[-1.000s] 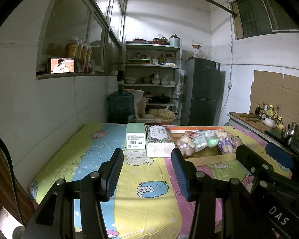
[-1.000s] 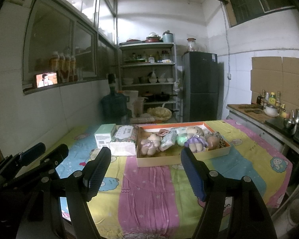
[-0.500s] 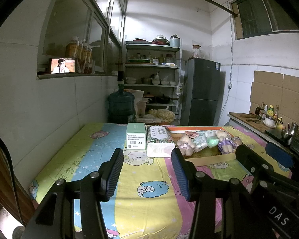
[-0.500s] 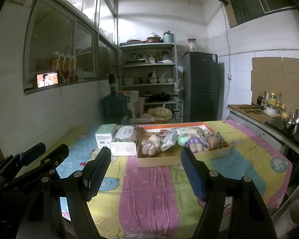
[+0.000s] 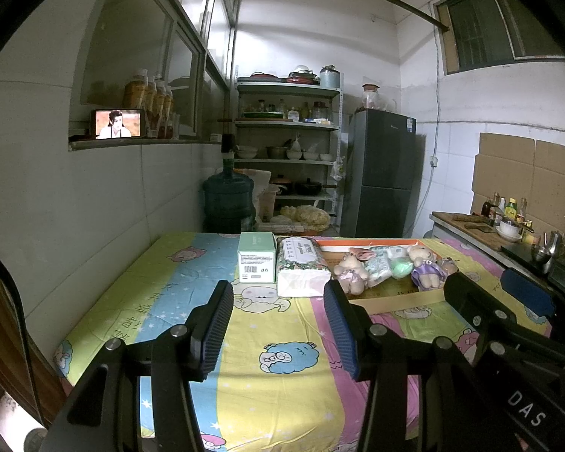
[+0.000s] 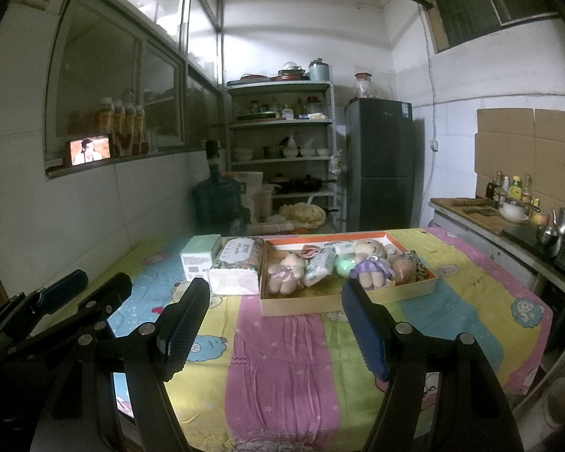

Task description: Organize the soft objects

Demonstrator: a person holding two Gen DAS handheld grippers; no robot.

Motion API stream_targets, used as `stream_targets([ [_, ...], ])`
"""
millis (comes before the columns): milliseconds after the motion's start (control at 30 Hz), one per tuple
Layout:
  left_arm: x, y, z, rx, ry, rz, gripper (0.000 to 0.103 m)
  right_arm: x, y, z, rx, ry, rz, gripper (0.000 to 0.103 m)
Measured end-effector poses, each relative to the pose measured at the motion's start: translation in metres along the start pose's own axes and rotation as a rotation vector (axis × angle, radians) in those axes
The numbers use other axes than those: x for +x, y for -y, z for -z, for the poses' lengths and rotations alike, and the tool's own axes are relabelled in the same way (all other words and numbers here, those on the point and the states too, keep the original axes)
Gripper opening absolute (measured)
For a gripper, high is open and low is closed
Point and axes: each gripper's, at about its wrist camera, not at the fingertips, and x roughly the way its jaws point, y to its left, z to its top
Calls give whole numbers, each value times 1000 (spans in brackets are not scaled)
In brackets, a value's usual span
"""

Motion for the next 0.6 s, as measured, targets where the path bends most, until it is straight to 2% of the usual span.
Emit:
stream_targets([
  [600, 0, 0, 0, 0, 0, 0, 50, 0, -1, 0, -1, 1, 0, 75],
])
